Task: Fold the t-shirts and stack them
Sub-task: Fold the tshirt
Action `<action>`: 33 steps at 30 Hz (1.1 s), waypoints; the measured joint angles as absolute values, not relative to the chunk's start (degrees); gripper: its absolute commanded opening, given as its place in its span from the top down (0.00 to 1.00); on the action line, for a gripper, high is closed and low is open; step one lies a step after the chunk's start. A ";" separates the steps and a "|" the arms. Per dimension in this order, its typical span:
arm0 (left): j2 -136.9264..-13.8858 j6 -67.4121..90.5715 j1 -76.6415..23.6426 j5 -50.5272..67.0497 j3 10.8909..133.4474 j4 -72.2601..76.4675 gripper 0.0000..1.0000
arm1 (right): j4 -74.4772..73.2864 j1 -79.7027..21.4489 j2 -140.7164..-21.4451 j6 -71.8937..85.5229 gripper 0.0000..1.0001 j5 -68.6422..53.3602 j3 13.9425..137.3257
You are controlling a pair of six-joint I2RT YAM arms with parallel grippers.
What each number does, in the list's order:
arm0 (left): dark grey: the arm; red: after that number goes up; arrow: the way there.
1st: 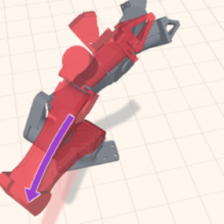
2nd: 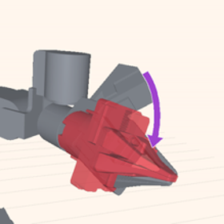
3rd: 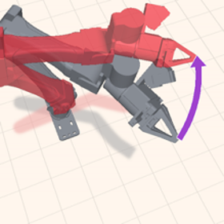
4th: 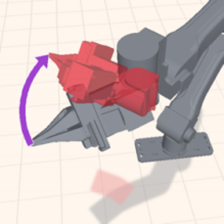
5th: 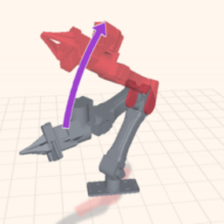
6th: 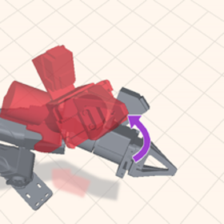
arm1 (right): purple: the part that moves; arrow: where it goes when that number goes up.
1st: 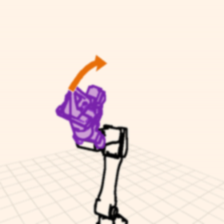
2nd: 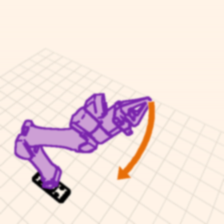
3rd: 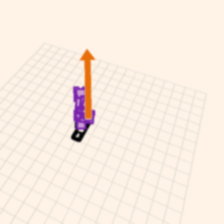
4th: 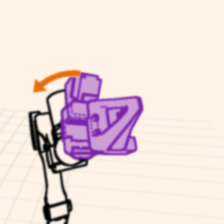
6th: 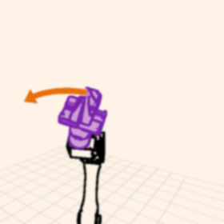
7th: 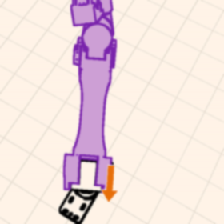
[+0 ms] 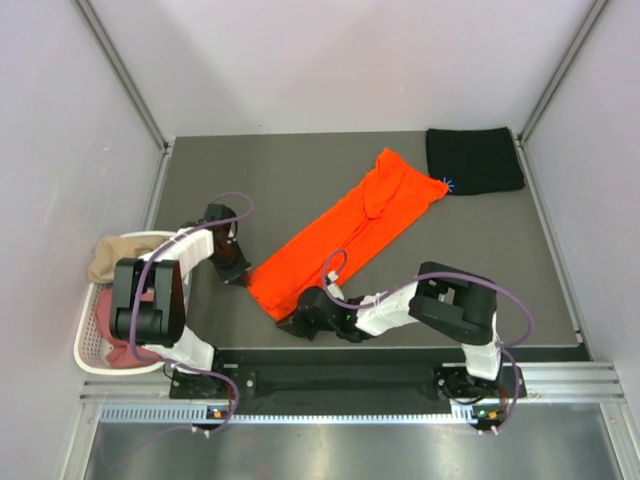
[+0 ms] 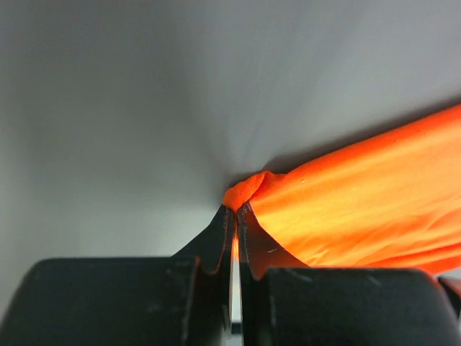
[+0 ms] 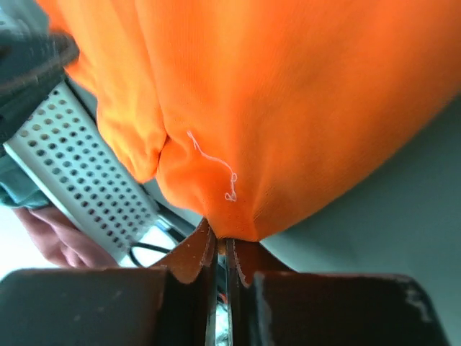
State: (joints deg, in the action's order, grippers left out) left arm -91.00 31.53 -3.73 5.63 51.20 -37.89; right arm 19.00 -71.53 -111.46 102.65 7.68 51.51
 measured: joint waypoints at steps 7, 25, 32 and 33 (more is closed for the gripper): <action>-80.31 35.57 -9.30 7.27 48.21 -42.59 1.00 | 8.73 -72.49 -102.17 95.53 1.00 7.27 45.95; -47.40 53.56 -27.46 10.87 32.45 -51.70 0.55 | -10.20 -88.03 -83.92 88.86 0.53 4.40 37.06; -52.31 48.12 -27.81 3.84 47.16 -59.33 0.33 | -18.28 -74.43 -70.48 84.53 0.27 5.56 34.06; -54.11 47.00 -27.81 2.42 50.00 -59.42 0.32 | -19.68 -69.93 -67.48 82.43 0.24 5.87 34.22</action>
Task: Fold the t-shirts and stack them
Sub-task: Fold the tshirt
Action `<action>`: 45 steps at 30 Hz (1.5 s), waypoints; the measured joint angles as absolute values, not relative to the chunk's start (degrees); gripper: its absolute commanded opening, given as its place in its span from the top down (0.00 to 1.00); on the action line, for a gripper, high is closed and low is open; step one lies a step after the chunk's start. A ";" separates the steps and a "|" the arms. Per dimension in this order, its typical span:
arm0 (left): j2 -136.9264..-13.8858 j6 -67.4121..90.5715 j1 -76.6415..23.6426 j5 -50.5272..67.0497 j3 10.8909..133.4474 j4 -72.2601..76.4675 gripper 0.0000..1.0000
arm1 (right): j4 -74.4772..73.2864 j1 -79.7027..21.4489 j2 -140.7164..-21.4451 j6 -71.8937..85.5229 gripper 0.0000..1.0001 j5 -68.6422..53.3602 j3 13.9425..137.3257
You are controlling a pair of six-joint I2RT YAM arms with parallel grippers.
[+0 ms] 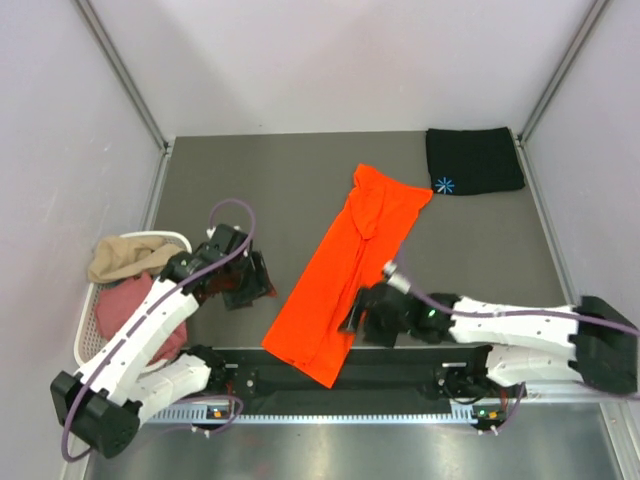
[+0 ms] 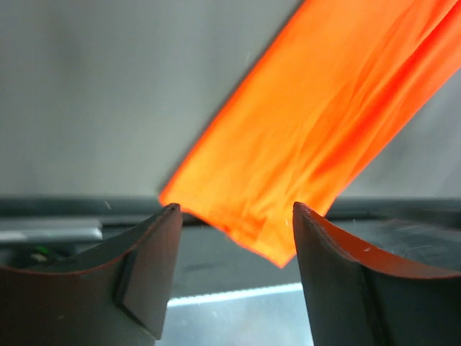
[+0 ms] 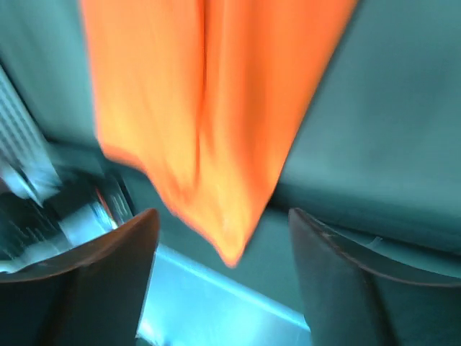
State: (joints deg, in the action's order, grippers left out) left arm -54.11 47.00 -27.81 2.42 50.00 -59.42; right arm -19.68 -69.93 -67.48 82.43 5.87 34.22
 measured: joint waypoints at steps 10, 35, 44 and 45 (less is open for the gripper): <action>-74.37 31.86 -27.81 -1.80 67.66 -49.36 0.33 | -29.87 -18.04 -66.92 48.03 0.22 1.28 51.92; -105.97 24.34 -27.79 6.66 88.73 -34.52 0.39 | -21.80 -2.85 -119.35 28.16 0.46 -15.86 86.06; -105.89 24.32 -25.41 7.92 86.17 -34.26 0.39 | -20.10 -4.14 -132.38 29.58 0.84 -16.75 102.65; -105.75 24.32 -24.97 7.94 85.76 -34.20 0.39 | -20.18 -4.58 -133.97 29.80 0.87 -16.47 104.92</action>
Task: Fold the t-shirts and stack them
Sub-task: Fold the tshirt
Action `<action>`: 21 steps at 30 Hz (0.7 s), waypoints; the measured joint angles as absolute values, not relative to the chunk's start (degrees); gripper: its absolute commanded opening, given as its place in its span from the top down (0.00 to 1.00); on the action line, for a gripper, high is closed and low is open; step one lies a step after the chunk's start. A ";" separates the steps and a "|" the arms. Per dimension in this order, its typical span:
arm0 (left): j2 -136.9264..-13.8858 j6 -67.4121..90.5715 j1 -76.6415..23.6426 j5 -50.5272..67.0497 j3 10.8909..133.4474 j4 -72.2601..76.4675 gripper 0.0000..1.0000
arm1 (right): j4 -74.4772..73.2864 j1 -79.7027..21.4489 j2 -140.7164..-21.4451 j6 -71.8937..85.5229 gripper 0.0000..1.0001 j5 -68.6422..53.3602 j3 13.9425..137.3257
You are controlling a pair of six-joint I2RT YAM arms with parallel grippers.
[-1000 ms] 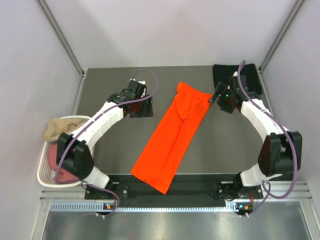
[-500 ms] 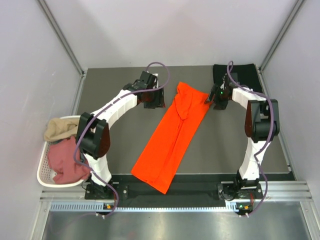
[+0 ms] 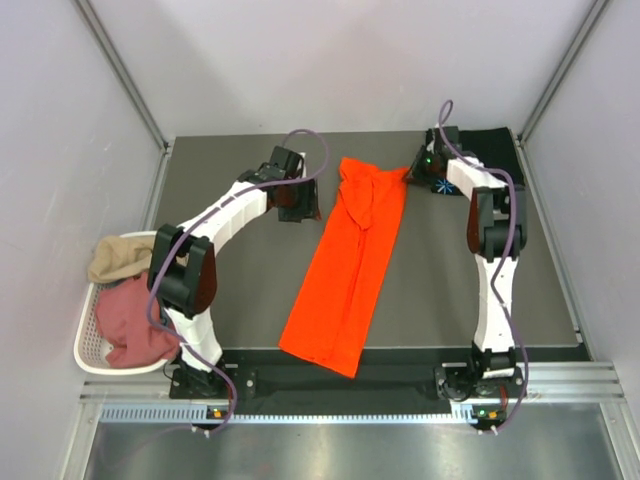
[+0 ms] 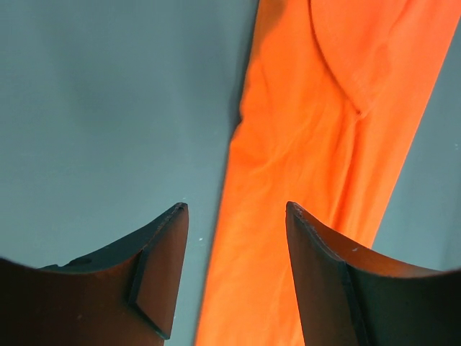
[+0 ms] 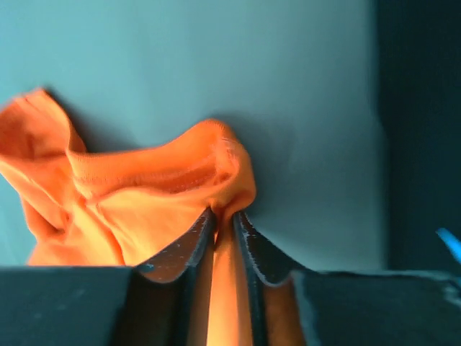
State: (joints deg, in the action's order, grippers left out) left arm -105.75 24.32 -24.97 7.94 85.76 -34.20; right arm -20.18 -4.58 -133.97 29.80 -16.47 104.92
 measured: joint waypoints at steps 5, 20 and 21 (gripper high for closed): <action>-103.59 24.80 -22.65 7.42 82.52 -34.11 0.39 | -19.81 -6.50 -142.85 32.12 0.94 -15.09 118.56; -110.24 25.58 -15.18 14.70 88.90 -31.99 0.36 | -19.88 -6.74 -151.09 37.17 0.35 -16.16 133.86; -110.63 25.74 -15.27 15.64 88.90 -31.66 0.36 | -21.08 -6.63 -150.45 36.51 0.34 -16.36 133.51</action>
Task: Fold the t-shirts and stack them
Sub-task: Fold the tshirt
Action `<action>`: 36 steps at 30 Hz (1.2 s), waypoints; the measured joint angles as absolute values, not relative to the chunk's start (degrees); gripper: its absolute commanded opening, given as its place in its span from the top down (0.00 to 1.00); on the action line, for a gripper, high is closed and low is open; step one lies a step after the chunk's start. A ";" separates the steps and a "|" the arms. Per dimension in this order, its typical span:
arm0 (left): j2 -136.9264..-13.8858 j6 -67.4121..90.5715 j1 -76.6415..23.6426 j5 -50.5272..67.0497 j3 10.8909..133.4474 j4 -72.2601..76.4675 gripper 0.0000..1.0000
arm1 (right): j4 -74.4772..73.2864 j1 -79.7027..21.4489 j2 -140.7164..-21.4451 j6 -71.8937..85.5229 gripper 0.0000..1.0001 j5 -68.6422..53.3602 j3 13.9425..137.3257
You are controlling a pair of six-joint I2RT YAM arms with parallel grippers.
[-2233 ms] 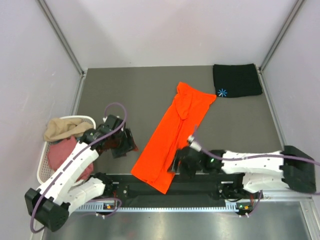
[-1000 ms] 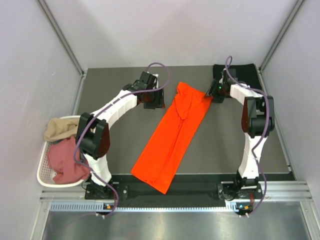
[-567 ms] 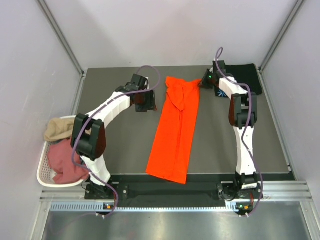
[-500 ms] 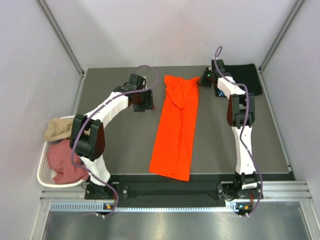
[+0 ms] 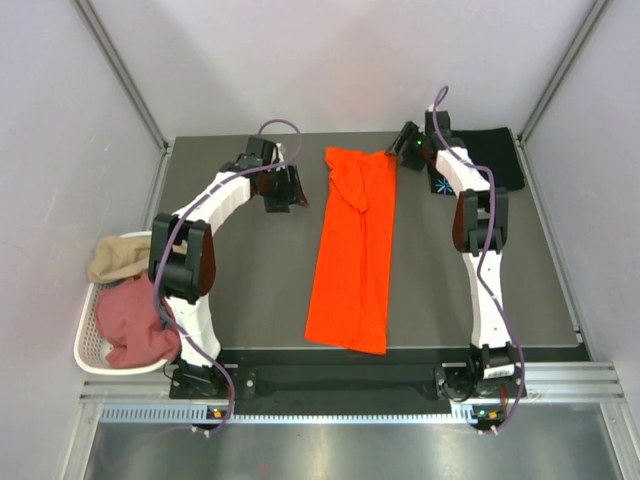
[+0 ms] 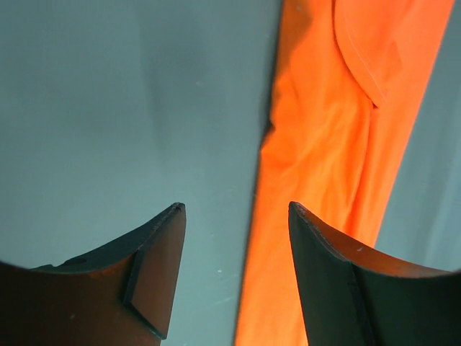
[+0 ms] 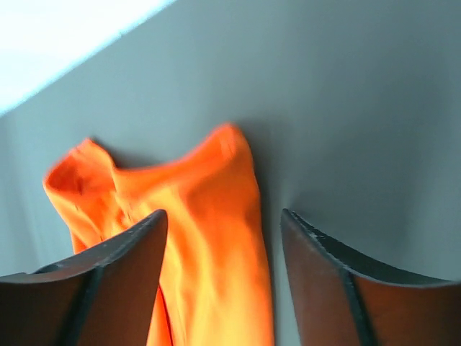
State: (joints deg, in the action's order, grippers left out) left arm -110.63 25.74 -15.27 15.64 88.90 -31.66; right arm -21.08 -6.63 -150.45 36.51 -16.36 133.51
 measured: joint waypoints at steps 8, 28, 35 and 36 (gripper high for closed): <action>-111.00 28.08 -15.68 21.39 85.76 -29.85 0.37 | -32.62 -4.67 -134.63 29.28 0.32 -17.02 120.97; -86.61 34.52 -26.35 24.64 52.77 -30.24 0.41 | -36.47 -15.46 -84.99 20.36 0.25 -31.53 55.27; -85.01 37.54 -27.68 24.14 47.11 -30.59 0.41 | -36.03 -16.67 -78.61 20.01 0.33 -32.95 42.35; -84.79 38.06 -27.88 23.99 46.15 -30.57 0.41 | -35.79 -16.75 -77.84 20.12 0.34 -33.12 41.10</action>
